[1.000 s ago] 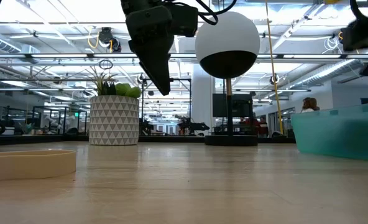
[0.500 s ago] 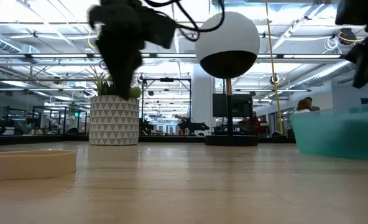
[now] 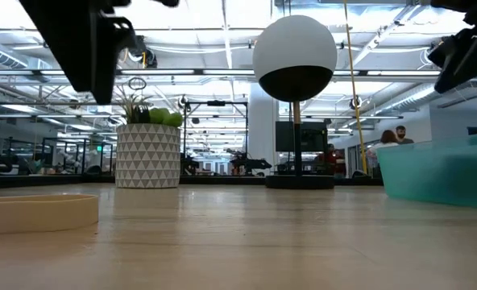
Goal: Pick and place rubber bands into bin
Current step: Put the white rubber band into the bin
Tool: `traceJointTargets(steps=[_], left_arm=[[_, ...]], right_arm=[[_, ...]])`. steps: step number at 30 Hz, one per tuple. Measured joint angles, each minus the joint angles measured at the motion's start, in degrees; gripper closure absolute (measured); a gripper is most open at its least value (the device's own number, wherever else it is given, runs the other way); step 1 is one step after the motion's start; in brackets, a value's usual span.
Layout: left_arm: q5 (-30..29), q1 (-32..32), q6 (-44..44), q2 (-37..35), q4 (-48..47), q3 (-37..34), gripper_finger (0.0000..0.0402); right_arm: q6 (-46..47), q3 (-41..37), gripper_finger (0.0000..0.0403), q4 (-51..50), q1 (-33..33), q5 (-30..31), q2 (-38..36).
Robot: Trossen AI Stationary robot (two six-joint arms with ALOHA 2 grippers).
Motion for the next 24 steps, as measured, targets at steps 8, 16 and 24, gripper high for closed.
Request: traceJointTargets(steps=[8, 16, 24], left_arm=[[0.0, -4.7, -3.8, 0.6, 5.9, 0.0, 0.0156], [0.6, -5.3, -7.9, 1.4, 11.5, -5.4, 0.0156], [3.1, -4.9, -10.0, 1.4, 24.2, -15.3, 0.0156]], right_arm=[[-2.2, 0.0, 0.0250, 3.3, 0.0, 2.9, 0.0], [-5.5, 0.0, 0.0254, 6.7, 0.0, 2.8, 0.0], [-5.7, 0.0, 0.0252, 6.7, 0.0, 2.7, 0.0]])
